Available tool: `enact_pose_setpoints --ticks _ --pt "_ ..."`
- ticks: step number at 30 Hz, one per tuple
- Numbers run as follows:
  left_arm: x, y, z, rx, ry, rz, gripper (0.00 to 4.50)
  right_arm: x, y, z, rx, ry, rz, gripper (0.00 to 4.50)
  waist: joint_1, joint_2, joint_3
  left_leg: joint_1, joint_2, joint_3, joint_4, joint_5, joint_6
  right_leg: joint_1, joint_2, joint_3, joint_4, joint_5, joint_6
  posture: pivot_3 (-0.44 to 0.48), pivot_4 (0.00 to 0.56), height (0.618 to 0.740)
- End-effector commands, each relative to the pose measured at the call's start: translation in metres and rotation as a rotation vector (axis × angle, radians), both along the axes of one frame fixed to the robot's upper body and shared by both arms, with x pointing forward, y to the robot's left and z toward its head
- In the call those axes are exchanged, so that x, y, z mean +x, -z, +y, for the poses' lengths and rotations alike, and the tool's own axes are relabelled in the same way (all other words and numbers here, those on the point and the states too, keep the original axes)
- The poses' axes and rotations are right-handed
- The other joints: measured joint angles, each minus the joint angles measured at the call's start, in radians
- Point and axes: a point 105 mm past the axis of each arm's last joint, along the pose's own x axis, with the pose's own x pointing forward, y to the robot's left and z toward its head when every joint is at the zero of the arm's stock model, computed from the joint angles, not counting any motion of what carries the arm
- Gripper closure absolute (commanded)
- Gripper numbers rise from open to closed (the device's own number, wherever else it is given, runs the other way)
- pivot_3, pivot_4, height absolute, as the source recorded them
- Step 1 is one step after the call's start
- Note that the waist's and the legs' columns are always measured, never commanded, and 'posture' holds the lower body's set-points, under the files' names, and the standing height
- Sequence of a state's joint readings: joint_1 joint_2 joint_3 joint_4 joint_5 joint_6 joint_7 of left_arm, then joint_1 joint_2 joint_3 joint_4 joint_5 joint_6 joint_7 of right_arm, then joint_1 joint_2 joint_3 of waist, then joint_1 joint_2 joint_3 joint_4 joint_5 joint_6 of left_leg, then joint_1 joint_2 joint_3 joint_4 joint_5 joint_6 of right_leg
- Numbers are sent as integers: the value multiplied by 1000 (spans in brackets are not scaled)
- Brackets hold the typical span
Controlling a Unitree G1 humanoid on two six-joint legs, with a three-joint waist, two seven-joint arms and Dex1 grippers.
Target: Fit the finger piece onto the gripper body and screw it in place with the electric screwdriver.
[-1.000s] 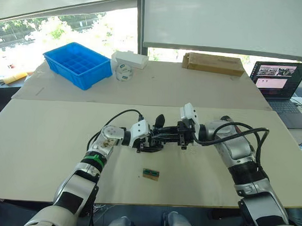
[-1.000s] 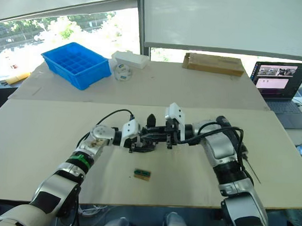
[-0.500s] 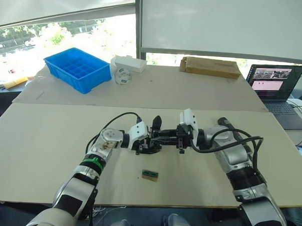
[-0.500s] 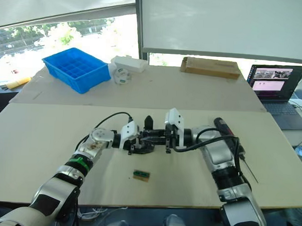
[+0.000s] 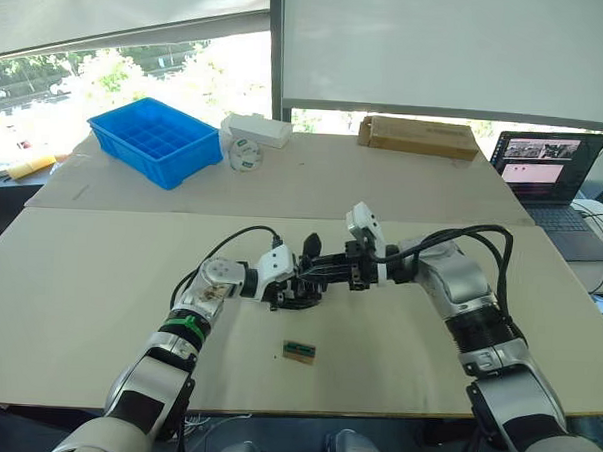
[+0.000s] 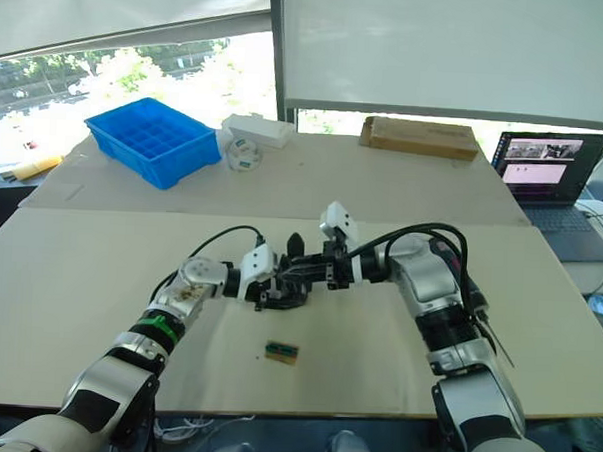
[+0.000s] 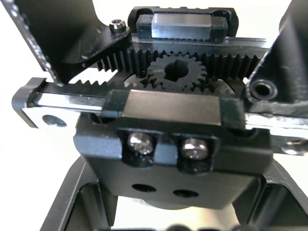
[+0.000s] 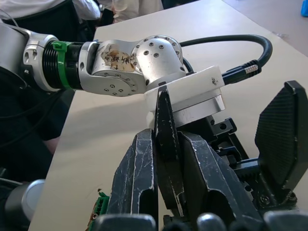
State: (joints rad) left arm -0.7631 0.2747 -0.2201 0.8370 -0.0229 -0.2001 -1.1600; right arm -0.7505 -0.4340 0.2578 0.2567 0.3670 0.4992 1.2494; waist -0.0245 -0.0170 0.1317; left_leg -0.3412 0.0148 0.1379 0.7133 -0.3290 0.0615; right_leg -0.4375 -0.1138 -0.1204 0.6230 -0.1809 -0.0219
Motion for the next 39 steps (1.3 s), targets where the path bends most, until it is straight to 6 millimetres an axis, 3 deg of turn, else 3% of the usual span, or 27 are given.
enact_pose_setpoints --ticks 1,8,17,31,34,39 --pt "1 -6 2 3 1 -33 2094 -5 73 -25 -200 161 163 4160 0 0 -1 0 0 0 0 0 0 0 0 0 0 0 0 0 150 738" --pt "2 -8 -2 -3 3 -39 2094 -9 79 -34 -179 177 132 4160 4 0 -2 2 0 0 -2 0 -1 1 0 0 -1 0 0 0 150 738" --pt "2 -8 -1 1 9 -49 2094 -23 87 -33 -275 3 247 4161 7 0 -2 2 0 0 -2 -1 0 1 0 -1 -2 -1 -1 0 150 738" --pt "-1 -7 -3 -5 17 -43 2094 -17 83 -22 -317 34 178 4162 6 1 -2 2 1 -1 -4 -2 -1 1 -1 -1 -5 0 -1 0 150 738" --pt "-1 -7 -6 -9 22 -43 2094 -13 83 -17 -383 70 184 4162 5 2 -3 2 1 -1 -4 -7 -9 1 -1 0 -5 0 -1 0 150 738" --pt "0 -9 -8 -13 22 -46 2094 -11 94 -28 -461 92 182 4162 4 4 -5 3 1 -2 -4 -7 -8 2 -1 -1 -5 0 -1 0 150 738"
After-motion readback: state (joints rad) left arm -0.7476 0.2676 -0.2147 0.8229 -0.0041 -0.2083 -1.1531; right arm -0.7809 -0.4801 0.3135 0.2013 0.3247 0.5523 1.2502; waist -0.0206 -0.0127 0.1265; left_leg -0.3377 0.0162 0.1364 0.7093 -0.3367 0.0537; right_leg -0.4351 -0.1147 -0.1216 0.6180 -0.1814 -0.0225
